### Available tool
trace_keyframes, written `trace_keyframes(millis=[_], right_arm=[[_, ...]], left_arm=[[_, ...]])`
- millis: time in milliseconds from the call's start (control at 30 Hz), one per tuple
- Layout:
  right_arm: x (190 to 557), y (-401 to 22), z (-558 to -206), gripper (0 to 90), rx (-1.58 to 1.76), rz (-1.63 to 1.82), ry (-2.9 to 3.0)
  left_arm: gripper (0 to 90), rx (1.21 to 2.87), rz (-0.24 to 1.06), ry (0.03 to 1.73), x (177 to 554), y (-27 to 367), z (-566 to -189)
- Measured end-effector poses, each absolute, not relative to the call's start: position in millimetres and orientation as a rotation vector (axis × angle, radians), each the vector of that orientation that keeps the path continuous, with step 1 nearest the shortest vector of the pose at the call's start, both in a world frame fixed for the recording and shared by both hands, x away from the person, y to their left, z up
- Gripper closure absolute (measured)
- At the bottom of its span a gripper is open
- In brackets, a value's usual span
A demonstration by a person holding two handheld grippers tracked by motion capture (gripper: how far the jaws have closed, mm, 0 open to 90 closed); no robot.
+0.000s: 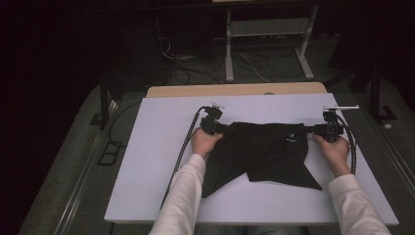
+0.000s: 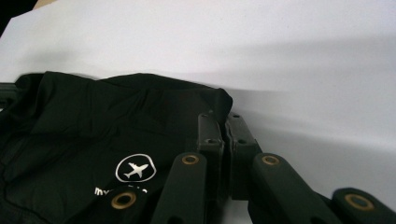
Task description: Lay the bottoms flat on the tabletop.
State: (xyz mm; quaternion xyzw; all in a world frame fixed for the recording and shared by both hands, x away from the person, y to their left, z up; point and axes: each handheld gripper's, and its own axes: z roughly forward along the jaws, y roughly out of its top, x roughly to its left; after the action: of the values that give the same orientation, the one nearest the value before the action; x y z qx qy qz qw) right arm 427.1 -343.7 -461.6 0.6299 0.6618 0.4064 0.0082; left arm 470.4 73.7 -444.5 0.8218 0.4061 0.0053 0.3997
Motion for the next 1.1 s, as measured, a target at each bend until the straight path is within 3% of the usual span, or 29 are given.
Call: trace_keyframes(millis=[267, 500, 1100], right_arm=[[434.5, -330.0, -451.3, 85.3, 1.91, 1.407, 2.116], [454.4, -305.0, -434.9, 85.4, 1.817, 1.484, 2.183], [521.7, -257.9, -400.5, 85.3, 1.797, 1.44, 2.208]], left_arm=[[85.4, 1.872, -0.072, 1.101, 477.1, 122.3, -418.9], [85.5, 1.783, -0.074, 1.165, 481.6, 159.1, -409.4], [89.3, 1.717, 0.002, 1.261, 505.9, 203.1, -405.9]])
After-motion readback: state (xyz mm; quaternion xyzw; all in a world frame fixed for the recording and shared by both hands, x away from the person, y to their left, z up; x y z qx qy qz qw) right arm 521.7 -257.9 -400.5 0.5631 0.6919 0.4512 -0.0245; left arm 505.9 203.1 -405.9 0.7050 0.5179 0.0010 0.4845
